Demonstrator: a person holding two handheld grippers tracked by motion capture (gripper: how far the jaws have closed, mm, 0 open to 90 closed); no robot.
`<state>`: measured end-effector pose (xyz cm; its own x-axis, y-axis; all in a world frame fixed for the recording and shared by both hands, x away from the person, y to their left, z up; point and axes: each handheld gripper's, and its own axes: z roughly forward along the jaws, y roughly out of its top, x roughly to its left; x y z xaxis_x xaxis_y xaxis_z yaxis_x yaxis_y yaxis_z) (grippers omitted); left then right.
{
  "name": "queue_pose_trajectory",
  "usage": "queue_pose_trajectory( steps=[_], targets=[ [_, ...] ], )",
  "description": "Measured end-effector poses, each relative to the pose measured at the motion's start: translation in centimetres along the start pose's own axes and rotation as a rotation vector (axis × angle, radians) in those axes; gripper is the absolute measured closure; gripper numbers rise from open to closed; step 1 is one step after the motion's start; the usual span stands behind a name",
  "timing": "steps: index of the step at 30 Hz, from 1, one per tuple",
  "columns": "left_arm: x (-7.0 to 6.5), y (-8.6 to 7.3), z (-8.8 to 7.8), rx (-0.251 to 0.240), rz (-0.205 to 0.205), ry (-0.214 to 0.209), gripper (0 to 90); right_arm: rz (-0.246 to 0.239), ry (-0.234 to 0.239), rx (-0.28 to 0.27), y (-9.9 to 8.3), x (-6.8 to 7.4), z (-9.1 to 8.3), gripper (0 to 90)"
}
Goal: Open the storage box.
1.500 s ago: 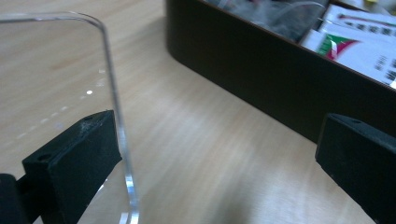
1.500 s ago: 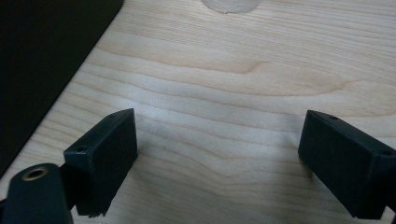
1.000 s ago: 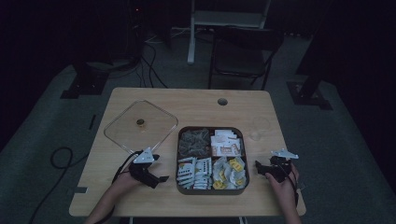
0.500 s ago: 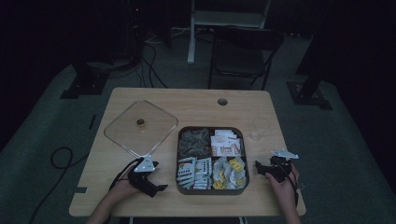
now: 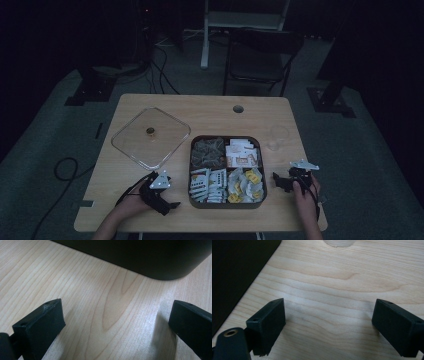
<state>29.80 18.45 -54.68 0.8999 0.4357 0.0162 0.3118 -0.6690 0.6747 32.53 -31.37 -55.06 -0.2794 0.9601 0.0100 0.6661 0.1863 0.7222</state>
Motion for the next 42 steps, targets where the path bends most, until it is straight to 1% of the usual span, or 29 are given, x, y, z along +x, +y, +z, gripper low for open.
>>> queue_pose_trajectory(
  steps=[3,5,7,10,15,31,32,33,38,42],
  targets=[
    [-0.24,0.08,0.08,0.0,-0.022,0.021,0.5,-0.001,0.002,0.001,0.0,0.01,0.0,11.2],
    [-0.43,0.13,0.13,0.0,-0.039,0.037,0.5,-0.016,0.018,0.002,0.01,0.02,0.0,11.2],
    [-0.49,0.11,0.12,-0.002,-0.044,0.042,0.5,-0.047,0.05,0.003,0.03,0.0,0.02,11.1],
    [-0.55,0.1,0.11,-0.003,-0.05,0.047,0.5,-0.054,0.057,0.002,0.04,0.04,0.03,11.1],
    [-0.36,-0.05,-0.02,-0.004,-0.03,0.028,0.4,-0.04,0.042,0.001,0.24,0.19,0.25,11.0],
    [-0.4,-0.09,-0.05,-0.003,-0.032,0.031,0.5,-0.041,0.043,0.001,0.3,0.18,0.3,11.2],
    [-0.41,-0.09,-0.05,-0.003,-0.033,0.031,0.4,-0.041,0.043,0.001,0.3,0.18,0.29,12.2],
    [-0.4,-0.09,-0.05,-0.003,-0.032,0.031,0.4,-0.044,0.046,-0.003,0.28,0.2,0.25,13.8],
    [-0.4,-0.09,-0.05,-0.003,-0.033,0.031,0.4,-0.053,0.067,-0.01,0.15,0.2,0.07,15.2],
    [-0.41,-0.09,-0.05,-0.003,-0.033,0.031,0.5,-0.037,0.082,-0.018,-0.01,0.14,-0.14,15.7]
  ],
)
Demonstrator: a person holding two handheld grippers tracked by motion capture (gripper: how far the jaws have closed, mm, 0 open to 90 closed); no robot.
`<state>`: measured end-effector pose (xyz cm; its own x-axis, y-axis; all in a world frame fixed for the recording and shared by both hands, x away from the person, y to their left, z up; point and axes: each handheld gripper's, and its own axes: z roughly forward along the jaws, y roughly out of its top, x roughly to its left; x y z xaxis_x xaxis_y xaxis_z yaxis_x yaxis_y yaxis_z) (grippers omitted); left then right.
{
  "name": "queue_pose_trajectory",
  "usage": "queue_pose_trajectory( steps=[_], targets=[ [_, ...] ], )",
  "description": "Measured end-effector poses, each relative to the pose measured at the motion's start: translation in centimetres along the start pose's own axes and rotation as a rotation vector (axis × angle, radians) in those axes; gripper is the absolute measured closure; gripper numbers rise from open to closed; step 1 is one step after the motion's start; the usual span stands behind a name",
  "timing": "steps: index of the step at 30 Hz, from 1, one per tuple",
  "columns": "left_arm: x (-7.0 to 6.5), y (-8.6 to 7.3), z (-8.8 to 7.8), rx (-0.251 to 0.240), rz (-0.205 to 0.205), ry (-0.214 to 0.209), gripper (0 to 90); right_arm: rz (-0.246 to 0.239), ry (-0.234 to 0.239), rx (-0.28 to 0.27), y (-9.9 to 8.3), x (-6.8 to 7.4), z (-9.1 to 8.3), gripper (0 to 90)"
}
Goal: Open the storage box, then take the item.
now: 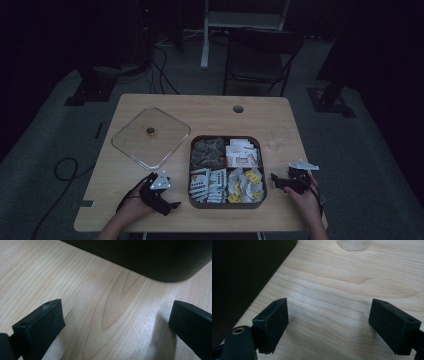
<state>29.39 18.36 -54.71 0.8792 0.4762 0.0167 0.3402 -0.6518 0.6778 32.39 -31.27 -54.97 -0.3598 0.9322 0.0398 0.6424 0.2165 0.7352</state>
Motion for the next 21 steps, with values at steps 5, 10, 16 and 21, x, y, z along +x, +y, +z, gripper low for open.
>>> queue_pose_trajectory(
  steps=[5,10,16,21],
  targets=[
    [0.0,0.0,0.0,0.0,-0.001,0.0,0.5,0.002,0.034,-0.035,0.3,0.2,-1.5,15.7],
    [0.0,0.0,0.0,0.0,0.0,0.0,0.5,0.013,0.083,-0.099,1.6,0.2,-3.4,15.7],
    [0.0,0.0,0.0,0.0,-0.001,0.0,0.5,0.008,0.18,-0.179,3.3,1.3,-5.6,15.8],
    [0.0,0.0,0.0,0.0,-0.001,0.0,0.5,-0.024,0.24,-0.194,4.5,2.8,-6.8,24.9]
  ],
)
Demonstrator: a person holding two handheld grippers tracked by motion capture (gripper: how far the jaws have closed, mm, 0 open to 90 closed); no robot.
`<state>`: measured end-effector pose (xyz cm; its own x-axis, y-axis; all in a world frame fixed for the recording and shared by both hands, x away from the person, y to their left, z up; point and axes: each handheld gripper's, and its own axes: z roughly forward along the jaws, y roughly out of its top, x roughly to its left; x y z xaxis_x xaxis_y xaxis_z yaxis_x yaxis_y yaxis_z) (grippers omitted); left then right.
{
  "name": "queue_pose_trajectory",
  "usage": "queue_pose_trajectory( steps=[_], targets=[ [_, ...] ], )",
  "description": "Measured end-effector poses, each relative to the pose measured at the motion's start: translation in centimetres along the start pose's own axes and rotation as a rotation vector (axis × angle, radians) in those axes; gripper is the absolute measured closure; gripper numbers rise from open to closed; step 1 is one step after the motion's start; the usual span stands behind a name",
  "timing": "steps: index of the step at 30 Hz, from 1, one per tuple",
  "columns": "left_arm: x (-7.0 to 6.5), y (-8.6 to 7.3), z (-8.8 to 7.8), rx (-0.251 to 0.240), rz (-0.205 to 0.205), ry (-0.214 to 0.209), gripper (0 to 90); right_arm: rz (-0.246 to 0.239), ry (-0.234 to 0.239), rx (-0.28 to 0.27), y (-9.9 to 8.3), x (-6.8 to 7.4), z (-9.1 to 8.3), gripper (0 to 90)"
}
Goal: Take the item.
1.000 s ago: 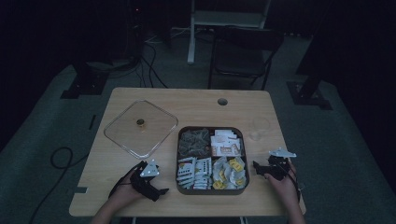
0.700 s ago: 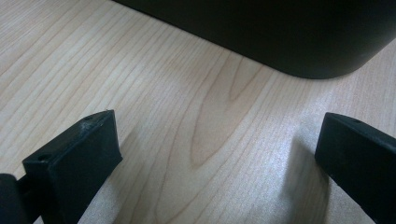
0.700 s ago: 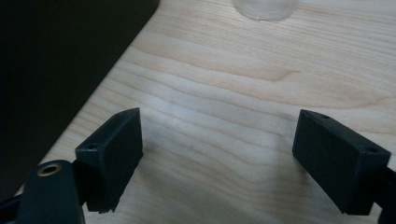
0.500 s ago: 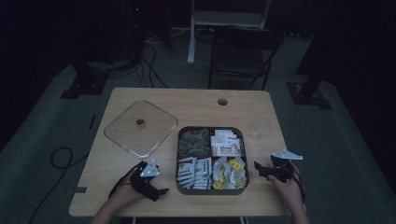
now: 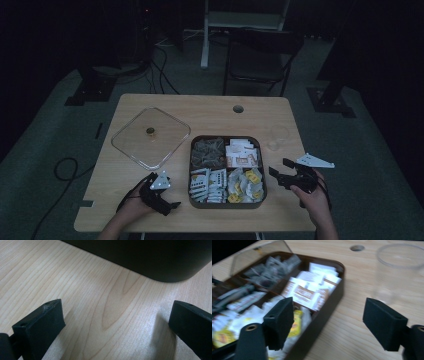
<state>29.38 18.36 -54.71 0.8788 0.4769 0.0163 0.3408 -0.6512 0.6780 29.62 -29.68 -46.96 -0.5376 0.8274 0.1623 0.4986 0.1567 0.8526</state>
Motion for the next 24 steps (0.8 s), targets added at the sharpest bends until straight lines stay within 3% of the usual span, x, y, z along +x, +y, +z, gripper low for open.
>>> queue_pose_trajectory(
  steps=[13,24],
  targets=[
    [0.0,0.0,0.0,0.0,0.001,0.0,0.5,-0.115,0.127,0.018,1.0,4.0,1.2,25.2],
    [0.0,0.0,0.0,0.0,-0.001,0.001,0.5,-0.144,0.199,0.076,0.1,6.4,3.7,41.2]
  ],
)
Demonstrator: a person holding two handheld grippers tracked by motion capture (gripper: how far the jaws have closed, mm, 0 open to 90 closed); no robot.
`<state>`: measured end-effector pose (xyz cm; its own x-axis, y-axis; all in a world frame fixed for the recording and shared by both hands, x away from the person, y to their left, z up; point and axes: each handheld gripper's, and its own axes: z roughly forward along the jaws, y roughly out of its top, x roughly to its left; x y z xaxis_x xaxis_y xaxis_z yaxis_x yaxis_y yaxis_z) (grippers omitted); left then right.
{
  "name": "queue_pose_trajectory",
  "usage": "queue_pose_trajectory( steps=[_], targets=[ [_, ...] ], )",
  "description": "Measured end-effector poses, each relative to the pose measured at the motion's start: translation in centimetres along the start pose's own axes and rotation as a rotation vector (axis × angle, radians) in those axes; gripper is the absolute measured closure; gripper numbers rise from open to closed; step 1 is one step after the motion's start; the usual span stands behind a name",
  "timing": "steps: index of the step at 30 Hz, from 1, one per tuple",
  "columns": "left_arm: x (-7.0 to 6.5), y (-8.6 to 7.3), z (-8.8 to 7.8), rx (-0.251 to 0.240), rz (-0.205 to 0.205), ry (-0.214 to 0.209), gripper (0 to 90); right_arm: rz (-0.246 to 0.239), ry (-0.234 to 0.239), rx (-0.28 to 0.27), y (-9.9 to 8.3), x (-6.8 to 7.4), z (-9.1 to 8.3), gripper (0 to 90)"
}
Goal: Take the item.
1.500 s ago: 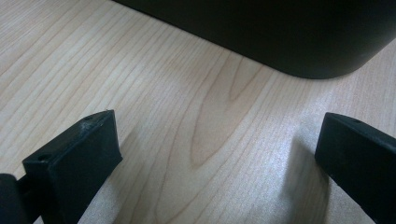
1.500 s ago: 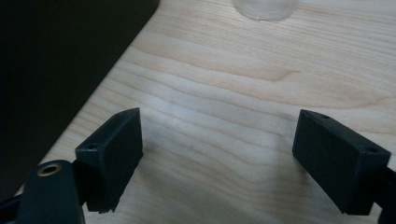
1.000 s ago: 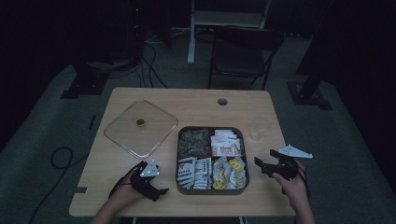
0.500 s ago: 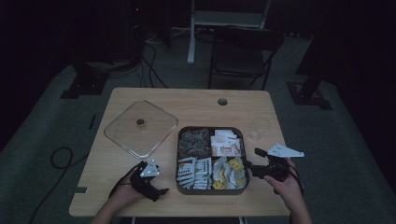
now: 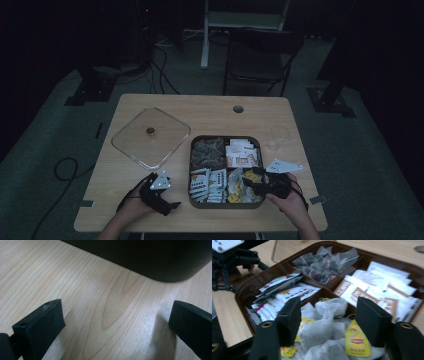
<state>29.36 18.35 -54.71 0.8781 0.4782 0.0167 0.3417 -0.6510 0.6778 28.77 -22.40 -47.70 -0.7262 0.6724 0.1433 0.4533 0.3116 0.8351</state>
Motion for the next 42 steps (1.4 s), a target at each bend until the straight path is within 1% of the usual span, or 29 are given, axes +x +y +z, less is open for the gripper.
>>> queue_pose_trajectory(
  steps=[1,3,4,7,9,11,13,17,20,22,26,29,31,32,34,35,38,42],
  targets=[
    [0.0,0.0,0.0,0.0,0.0,0.0,0.5,-0.003,0.006,0.011,0.0,0.1,0.2,41.7],
    [0.0,0.0,0.0,0.0,0.0,0.0,0.5,-0.015,0.004,0.031,-0.2,0.2,0.7,48.3],
    [0.0,0.0,0.0,0.0,0.0,0.0,0.5,-0.019,0.012,0.041,-0.3,0.1,0.9,49.0],
    [0.0,0.0,0.0,0.0,0.0,0.0,0.5,-0.008,0.035,0.075,-0.7,-0.2,1.4,51.4],
    [0.0,0.0,0.0,0.0,0.0,0.0,0.5,-0.005,0.05,0.084,-0.9,-0.1,1.7,51.4],
    [0.0,0.0,0.0,0.0,0.0,0.0,0.5,-0.008,0.056,0.093,-1.0,-0.1,1.8,51.1],
    [0.0,0.0,0.0,0.0,-0.001,0.0,0.5,-0.008,0.055,0.099,-1.0,-0.1,2.0,51.1],
    [0.0,0.0,0.0,0.0,0.0,0.0,0.5,-0.007,0.049,0.133,-1.2,0.0,2.4,49.7],
    [0.0,0.0,0.0,0.0,0.0,0.0,0.5,0.005,0.064,0.155,-1.3,0.1,2.8,49.8],
    [0.0,0.0,0.0,0.0,0.0,0.0,0.5,0.008,0.068,0.166,-1.3,0.2,2.9,52.4],
    [0.0,0.0,0.0,0.0,0.0,0.0,0.5,0.01,0.08,0.189,-1.4,0.3,3.1,65.7],
    [0.0,0.0,0.0,0.0,0.0,0.0,0.5,0.037,0.081,0.188,-1.2,0.2,2.9,73.4],
    [0.0,0.0,0.0,0.0,0.0,0.0,0.5,0.045,0.074,0.188,-1.1,0.1,2.6,77.7],
    [0.0,0.0,0.0,0.0,0.0,0.0,0.5,0.042,0.069,0.188,-1.1,0.2,2.5,78.9],
    [0.0,0.0,0.0,0.0,0.0,0.0,0.5,0.041,0.068,0.172,-1.0,0.2,2.3,80.2],
    [0.0,0.0,0.0,0.0,0.0,0.0,0.5,0.045,0.077,0.165,-0.9,0.2,2.2,80.4],
    [0.0,0.0,0.0,0.0,0.0,0.0,0.5,0.037,0.093,0.141,-0.6,0.2,1.9,80.5],
    [0.0,0.0,0.0,0.0,0.0,0.0,0.5,0.04,0.096,0.108,-0.2,0.3,1.3,80.9]
  ],
)
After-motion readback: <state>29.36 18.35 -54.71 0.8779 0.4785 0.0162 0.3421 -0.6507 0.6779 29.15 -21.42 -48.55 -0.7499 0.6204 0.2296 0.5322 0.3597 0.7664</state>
